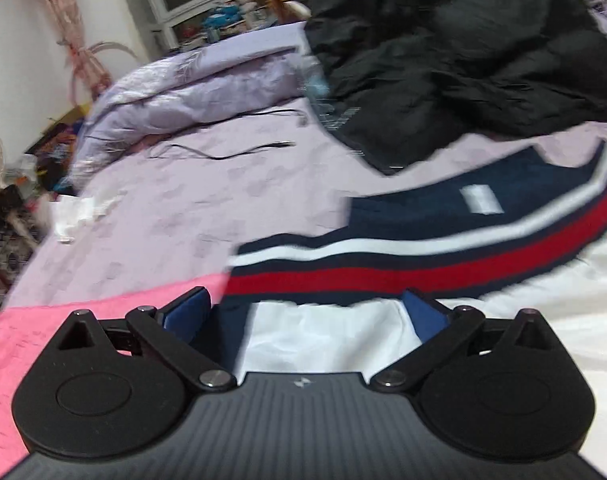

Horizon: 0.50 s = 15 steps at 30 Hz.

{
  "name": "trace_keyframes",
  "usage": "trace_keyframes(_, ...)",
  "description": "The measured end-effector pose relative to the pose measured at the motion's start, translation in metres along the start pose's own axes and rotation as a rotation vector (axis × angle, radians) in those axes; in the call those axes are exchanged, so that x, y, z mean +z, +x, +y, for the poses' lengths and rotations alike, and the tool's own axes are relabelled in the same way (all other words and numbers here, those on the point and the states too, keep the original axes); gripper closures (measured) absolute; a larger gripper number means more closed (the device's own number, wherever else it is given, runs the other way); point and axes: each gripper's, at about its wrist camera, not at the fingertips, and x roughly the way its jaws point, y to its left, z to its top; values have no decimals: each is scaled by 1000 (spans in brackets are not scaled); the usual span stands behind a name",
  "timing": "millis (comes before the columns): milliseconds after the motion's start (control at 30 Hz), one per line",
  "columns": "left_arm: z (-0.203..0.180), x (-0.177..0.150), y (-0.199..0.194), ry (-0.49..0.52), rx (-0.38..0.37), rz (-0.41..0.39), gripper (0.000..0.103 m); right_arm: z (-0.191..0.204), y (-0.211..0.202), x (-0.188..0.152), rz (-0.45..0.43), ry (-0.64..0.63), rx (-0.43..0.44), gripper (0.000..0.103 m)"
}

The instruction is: Fold clothes

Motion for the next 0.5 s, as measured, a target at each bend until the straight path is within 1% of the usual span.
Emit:
trace_keyframes(67,13,3,-1,-61,-29,20,0,0,0,0,-1,1,1,0)
trace_keyframes(133,21,4,-13,-141,-66,11,1,0,1,0,-1,2,0,0)
trace_keyframes(167,22,2,-24,-161,-77,3,3,0,1,0,-1,1,0,0)
trace_keyframes(233,26,-5,-50,-165,-102,-42,4,0,1,1,0,1,-2,0)
trace_keyframes(333,31,-25,-89,-126,-135,-105,3,1,1,1,2,-2,-6,0)
trace_keyframes(400,39,-43,-102,-116,-108,-104,3,2,1,1,3,-3,-8,0)
trace_keyframes(433,44,-53,-103,-107,-77,-88,3,2,1,1,4,-4,-9,0)
trace_keyframes(500,55,-77,-93,-82,37,-4,2,2,1,1,6,-6,-12,0)
